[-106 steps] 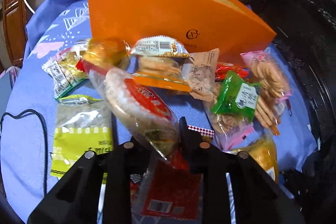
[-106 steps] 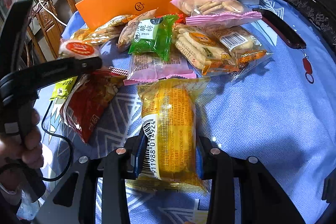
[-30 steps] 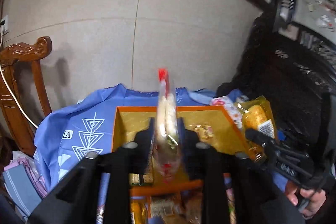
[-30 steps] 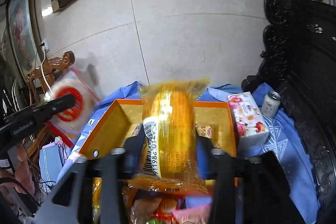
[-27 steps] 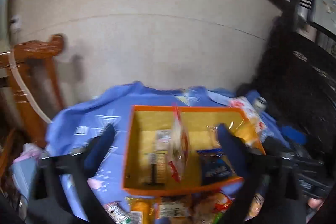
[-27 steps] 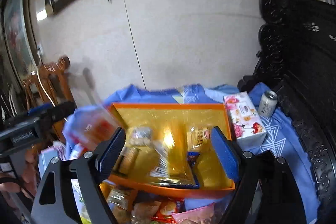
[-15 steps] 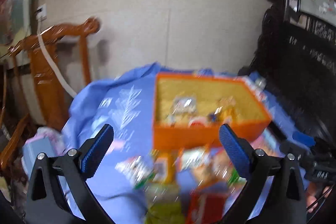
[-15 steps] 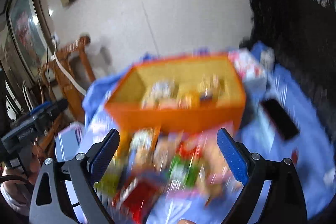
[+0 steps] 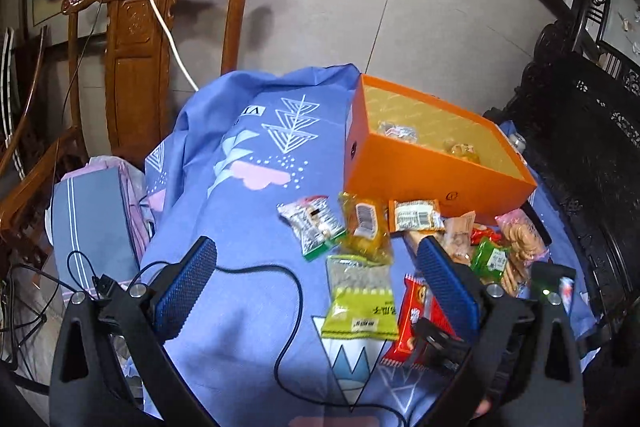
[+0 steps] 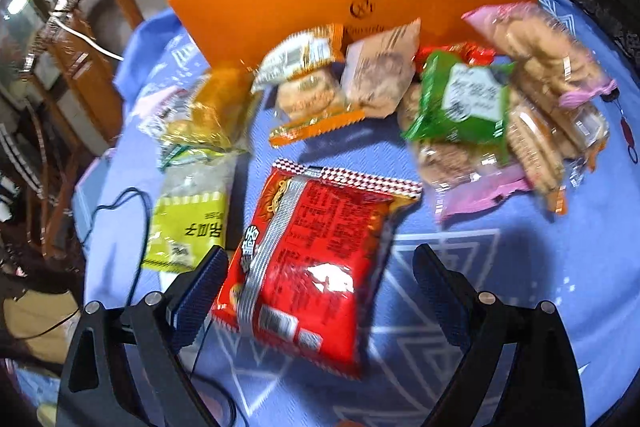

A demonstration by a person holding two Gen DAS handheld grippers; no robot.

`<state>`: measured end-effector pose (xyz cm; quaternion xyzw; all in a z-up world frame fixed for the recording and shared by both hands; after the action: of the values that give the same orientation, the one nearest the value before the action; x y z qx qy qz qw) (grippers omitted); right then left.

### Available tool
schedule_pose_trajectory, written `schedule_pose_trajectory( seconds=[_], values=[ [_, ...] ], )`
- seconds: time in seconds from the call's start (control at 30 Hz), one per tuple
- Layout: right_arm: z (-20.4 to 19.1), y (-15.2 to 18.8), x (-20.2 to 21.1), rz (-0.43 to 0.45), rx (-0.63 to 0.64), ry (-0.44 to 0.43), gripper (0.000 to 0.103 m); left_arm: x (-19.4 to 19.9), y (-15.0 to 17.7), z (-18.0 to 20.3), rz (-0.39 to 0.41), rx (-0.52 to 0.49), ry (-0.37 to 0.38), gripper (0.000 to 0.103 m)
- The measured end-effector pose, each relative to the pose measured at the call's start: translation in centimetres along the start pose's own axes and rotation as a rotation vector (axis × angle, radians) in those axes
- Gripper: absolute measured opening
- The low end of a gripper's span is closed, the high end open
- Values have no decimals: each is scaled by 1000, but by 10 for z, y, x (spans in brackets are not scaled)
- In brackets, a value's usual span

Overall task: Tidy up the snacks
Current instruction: 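Grasp the red chip bag with the right tool while the left grasps the green seed bag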

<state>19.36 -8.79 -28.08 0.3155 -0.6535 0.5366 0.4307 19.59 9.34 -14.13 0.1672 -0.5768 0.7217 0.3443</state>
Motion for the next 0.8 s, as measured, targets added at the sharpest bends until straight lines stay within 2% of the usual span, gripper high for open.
schedule_pose_trajectory(
  seconds=[0.07,0.1,0.13,0.17,0.2,0.47,0.63,0.8],
  values=[
    [-2,2,-10,-4,10,45,94,-1,5,-3,-6,1,1,99],
    [-2,3,-11,12,19,53,90,-1,7,-3,-11,1,3,99],
    [-3,3,-9,23,36,61,85,-5,11,-4,-23,0,5,99],
    [-2,4,-6,32,55,57,72,-8,14,-3,-35,-1,6,99],
    [2,8,-1,39,85,70,70,-13,18,-3,-53,-3,6,99],
    [75,35,21,-3,40,88,70,-73,51,28,-185,-46,54,99],
    [95,43,26,-3,21,93,70,-129,74,43,-302,-69,0,99],
    [99,46,28,10,36,89,70,-149,88,40,-349,-46,-33,99]
  ],
)
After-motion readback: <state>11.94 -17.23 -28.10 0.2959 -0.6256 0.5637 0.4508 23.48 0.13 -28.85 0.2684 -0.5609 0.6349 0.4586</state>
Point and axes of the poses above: each gripper's, at about its wrist camera, not at the fingertips, and x roughly against the way its jaws point, z to its right, y to its underside, the point moved 8 cm from there along -x, roughly the way its jaws point, and after that the axes turned 9 degrees about y, right-handed, at the moved point
